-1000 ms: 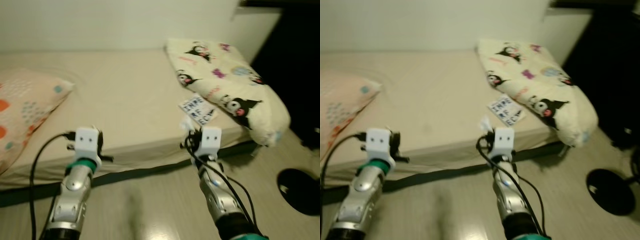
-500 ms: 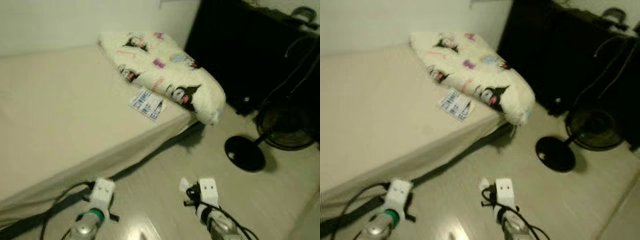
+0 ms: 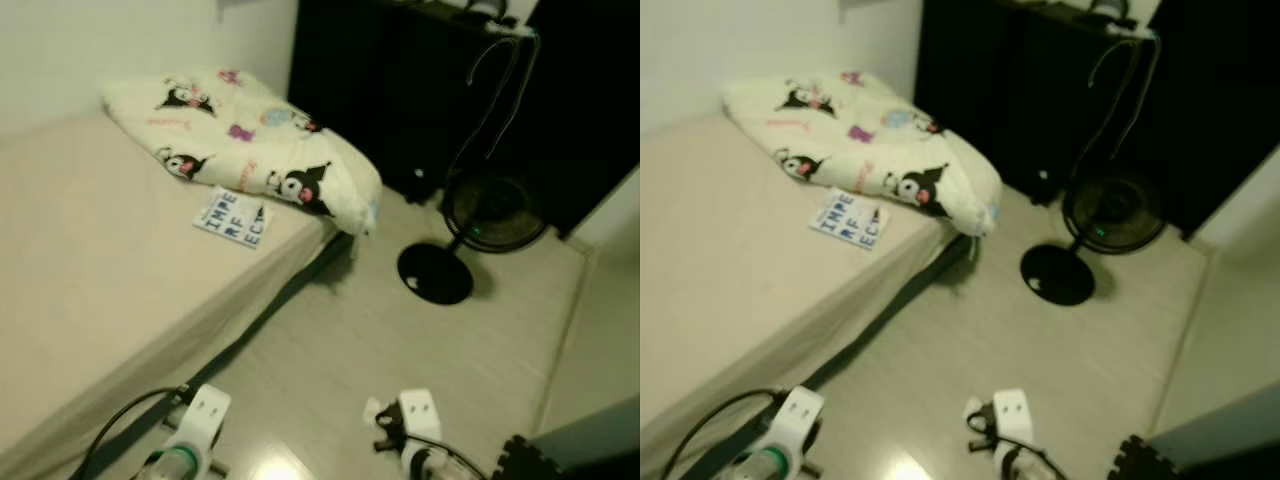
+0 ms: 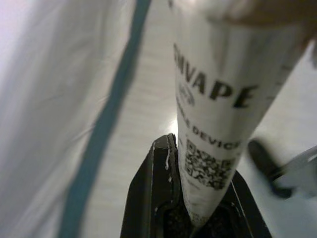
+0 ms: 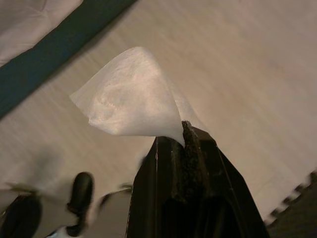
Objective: Clean up the room
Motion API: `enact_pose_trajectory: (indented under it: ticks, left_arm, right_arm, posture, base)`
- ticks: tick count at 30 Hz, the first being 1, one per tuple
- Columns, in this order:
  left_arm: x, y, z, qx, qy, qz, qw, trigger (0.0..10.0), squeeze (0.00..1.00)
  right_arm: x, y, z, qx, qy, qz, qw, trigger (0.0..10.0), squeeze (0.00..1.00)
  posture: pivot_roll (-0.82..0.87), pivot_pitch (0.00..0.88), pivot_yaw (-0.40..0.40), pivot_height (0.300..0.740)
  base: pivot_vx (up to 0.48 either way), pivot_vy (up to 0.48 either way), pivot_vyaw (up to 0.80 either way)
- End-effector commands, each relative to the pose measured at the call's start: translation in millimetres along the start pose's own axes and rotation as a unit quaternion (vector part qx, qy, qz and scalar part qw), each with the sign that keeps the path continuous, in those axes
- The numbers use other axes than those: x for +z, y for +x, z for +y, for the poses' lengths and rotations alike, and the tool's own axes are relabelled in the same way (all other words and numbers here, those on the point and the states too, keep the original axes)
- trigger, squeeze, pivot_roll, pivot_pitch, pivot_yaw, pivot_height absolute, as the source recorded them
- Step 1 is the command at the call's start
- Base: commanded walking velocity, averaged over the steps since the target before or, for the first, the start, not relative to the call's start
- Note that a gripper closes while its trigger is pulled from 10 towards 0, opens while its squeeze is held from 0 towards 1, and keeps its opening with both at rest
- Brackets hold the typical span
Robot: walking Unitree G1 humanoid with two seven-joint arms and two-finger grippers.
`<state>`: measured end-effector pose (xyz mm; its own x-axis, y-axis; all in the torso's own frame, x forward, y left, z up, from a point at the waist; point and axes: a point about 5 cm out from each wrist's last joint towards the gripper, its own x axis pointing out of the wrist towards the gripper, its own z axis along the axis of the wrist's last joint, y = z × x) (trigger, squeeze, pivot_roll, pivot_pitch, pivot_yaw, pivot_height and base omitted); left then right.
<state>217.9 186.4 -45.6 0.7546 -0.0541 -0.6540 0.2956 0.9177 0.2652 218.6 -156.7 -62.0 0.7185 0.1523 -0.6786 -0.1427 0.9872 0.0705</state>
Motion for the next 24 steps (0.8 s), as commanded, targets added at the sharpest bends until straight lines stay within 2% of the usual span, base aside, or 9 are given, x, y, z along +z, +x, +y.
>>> enact_pose_trajectory:
  ticks: [1,5,7,11,14,16,17,21,24]
  left_arm:
    - [9,3.2,-5.0,-0.013,0.009,-0.014,1.0,10.0,0.0]
    - [2,6.3,-12.2,-0.019,-0.006,0.005,1.0,10.0,0.0]
    - [-5,6.7,-16.1,-0.031,0.014,0.018,0.999,10.0,0.0]
    - [-2,7.3,-12.7,-0.034,0.029,0.005,0.999,10.0,0.0]
    - [4,8.8,-5.3,-0.024,0.035,-0.009,0.999,10.0,0.0]
    - [6,10.1,1.1,-0.011,0.02,-0.012,1.0,10.0,0.0]
    - [6,10.4,0.5,-0.013,0.021,-0.014,1.0,10.0,0.0]
    - [7,11.1,-0.8,-0.009,-0.008,-0.015,1.0,10.0,0.0]
    - [5,10.8,-4.6,0.004,-0.032,-0.013,0.999,10.0,0.0]
  right_arm:
    - [-11,-3.2,-3.3,-0.012,0.005,0.016,1.0,10.0,0.0]
    - [-15,-5.0,-4.5,-0.013,-0.001,0.019,1.0,10.0,0.0]
    - [-14,-5.5,-6.5,-0.024,-0.003,0.013,1.0,10.0,0.0]
    - [-11,-6.4,-7.7,-0.034,0.022,-0.012,0.999,10.0,0.0]
    - [-20,-9.7,-7.6,-0.041,0.035,-0.012,0.998,10.0,0.0]
    - [-36,-14.8,-4.2,-0.042,0.021,0.013,0.999,10.0,0.0]
    - [-37,-15.1,-4.8,-0.043,0.019,0.013,0.999,10.0,0.0]
    - [-31,-14.2,-8.5,-0.038,0.003,0.007,0.999,10.0,0.0]
    - [-22,-11.8,-13.8,-0.03,-0.033,0.0,0.999,10.0,0.0]
  posture:
    - [0.12,0.0,0.066,0.74]
    - [0.04,0.0,0.071,0.74]
    - [0.0,0.0,0.086,0.74]
    - [0.0,0.0,0.098,0.74]
    - [0.02,0.0,0.112,0.74]
    - [0.01,0.0,0.111,0.74]
    - [0.0,0.0,0.101,0.74]
    - [0.0,0.0,0.088,0.74]
    - [0.03,0.0,0.054,0.74]
  base:
    - [0.0,0.0,-0.79]
    - [0.0,0.0,-0.79]
    - [0.0,0.0,-0.78]
    - [0.0,0.0,-0.78]
    - [0.0,0.0,-0.78]
    - [0.0,0.0,-0.78]
    - [0.0,0.0,-0.78]
    - [0.0,0.0,-0.78]
    - [0.0,0.0,-0.78]
